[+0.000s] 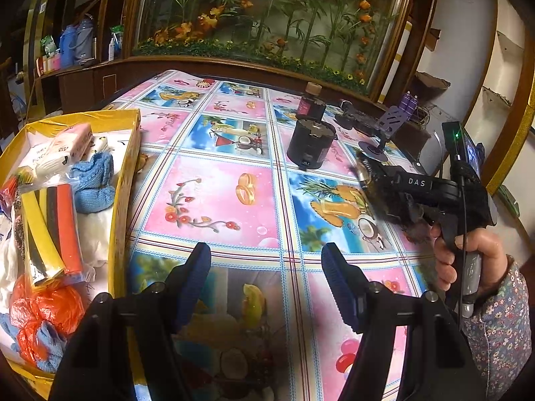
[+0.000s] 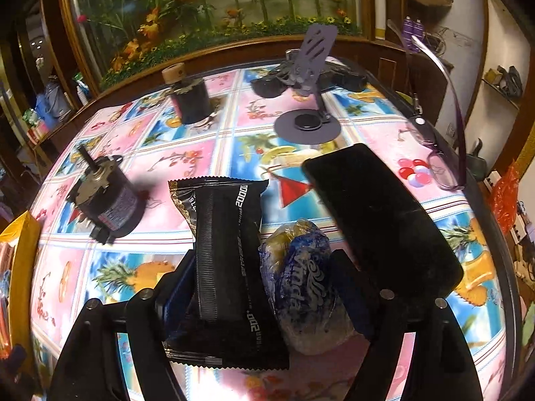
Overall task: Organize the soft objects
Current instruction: 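Grasp the black snack bag with the left tool while the right tool grasps the blue-white wrapped bag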
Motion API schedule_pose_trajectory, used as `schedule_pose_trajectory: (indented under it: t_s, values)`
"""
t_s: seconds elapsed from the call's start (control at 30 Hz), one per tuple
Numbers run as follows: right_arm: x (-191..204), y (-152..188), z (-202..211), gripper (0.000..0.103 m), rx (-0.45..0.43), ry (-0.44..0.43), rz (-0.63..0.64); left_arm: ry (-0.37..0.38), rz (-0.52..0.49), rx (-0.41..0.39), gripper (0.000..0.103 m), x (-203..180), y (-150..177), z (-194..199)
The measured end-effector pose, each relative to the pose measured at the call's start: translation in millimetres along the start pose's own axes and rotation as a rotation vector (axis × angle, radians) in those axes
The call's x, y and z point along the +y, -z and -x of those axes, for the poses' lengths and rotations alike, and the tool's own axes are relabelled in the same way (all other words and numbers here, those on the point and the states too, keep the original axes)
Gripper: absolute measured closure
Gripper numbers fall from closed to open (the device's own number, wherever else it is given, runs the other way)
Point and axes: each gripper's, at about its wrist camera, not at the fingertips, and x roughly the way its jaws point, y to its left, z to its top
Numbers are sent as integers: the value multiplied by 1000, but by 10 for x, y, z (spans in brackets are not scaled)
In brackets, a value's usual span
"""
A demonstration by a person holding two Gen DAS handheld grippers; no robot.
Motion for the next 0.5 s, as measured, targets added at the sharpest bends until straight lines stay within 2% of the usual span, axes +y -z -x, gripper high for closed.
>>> schedule_pose_trajectory:
  t_s: [0.2, 0.27, 0.3, 0.33, 0.4, 0.5]
  values:
    - [484, 237, 109, 20, 56, -177, 139, -6, 7, 8, 35, 14, -8, -27]
    - [615, 299, 173, 20, 61, -271, 179, -8, 8, 14, 35, 15, -14, -43]
    - [635, 298, 233, 20, 50, -332, 180, -10, 8, 16, 35, 15, -15, -48]
    - [627, 288, 291, 20, 28, -353, 175, -13, 8, 19, 35, 13, -15, -52]
    - [558, 251, 430, 20, -28, -380, 147, -17, 11, 26, 34, 18, -21, -67]
    - [419, 205, 498, 20, -56, -415, 69, -27, 28, 34, 32, 34, -36, -85]
